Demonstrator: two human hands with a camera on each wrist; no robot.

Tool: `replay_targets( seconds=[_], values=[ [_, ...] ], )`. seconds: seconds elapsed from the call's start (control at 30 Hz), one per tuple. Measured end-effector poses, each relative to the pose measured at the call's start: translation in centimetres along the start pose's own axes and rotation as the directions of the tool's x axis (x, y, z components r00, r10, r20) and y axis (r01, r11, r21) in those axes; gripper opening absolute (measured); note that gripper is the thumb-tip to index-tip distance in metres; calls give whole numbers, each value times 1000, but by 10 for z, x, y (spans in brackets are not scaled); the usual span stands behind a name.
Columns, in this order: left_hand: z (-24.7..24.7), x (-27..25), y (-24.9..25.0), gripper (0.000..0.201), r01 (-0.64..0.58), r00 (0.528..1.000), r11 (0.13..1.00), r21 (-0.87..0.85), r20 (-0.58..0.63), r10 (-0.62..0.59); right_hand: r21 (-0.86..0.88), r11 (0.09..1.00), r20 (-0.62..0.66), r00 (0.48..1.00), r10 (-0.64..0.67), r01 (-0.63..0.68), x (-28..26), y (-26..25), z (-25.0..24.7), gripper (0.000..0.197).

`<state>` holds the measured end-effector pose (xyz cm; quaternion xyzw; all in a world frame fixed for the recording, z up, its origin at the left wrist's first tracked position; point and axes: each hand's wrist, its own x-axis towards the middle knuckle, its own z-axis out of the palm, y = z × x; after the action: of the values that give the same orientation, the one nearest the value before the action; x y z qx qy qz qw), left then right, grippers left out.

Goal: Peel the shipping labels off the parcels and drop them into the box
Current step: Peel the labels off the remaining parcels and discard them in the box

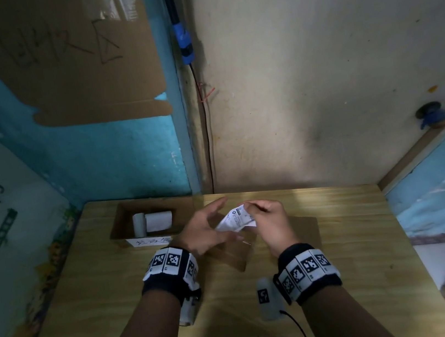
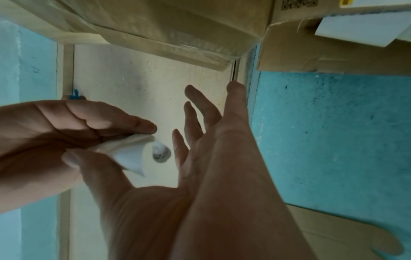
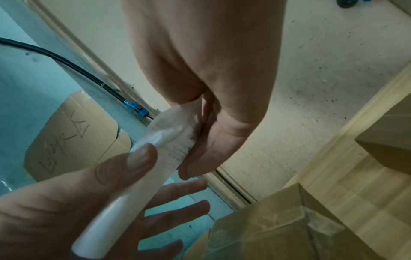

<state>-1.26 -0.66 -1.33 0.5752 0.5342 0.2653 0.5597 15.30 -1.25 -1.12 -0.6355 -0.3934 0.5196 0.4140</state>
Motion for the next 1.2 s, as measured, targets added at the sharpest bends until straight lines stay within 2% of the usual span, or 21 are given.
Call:
replay_targets(
  seconds=[0.2,0.27,0.33,0.37,0.43,0.53,0.63,0.7,0.77,0.87,1.0,1.1,1.2],
  values=[
    [-11,-4,-2,101,-8,1000,991,-134,-13,6,98,995,-5,1000,-23,24,-4,-9,13,26],
    [-18,-4,-4,111,-5,1000,985,-172,23,9,101,994,-7,999,-39,40,-6,-11,17,26],
    [-26,-6,-8,125,-8,995,944,-329,93,41,88,995,-34,998,-55,58,-6,-9,19,22],
    [-31,-7,-12,125,-15,994,919,-394,97,58,94,993,-52,997,-61,65,-5,-9,18,19],
    [-36,-10,-12,106,-81,996,920,-383,10,91,120,990,-68,995,-66,74,-4,-10,18,18],
    [-40,-7,-13,49,-145,979,953,-268,-176,99,135,988,-57,996,-66,73,-4,-11,22,18],
    [-46,-4,-24,27,-139,967,970,-199,-236,90,130,990,-35,998,-52,56,-9,-12,31,21],
    [-52,-3,-30,18,-108,960,960,-258,-277,33,124,992,-23,999,-28,30,-13,-15,35,29],
    [-58,-4,-33,13,-92,953,935,-343,-303,-17,95,995,-15,1000,-17,18,-15,-18,37,35],
    [-66,-7,-33,13,-71,953,914,-399,-299,-56,113,994,22,1000,-5,3,-16,-22,48,20],
    [-79,-11,-36,11,-78,940,923,-378,-337,-59,43,999,115,993,-13,8,-17,-23,58,45],
    [-87,-13,-35,16,-78,943,905,-419,-325,-69,58,998,142,990,-9,1,-12,-24,63,48],
    [-90,-14,-34,17,-52,958,948,-313,-283,-41,17,1000,147,989,-25,23,-7,-26,71,49]
  ],
)
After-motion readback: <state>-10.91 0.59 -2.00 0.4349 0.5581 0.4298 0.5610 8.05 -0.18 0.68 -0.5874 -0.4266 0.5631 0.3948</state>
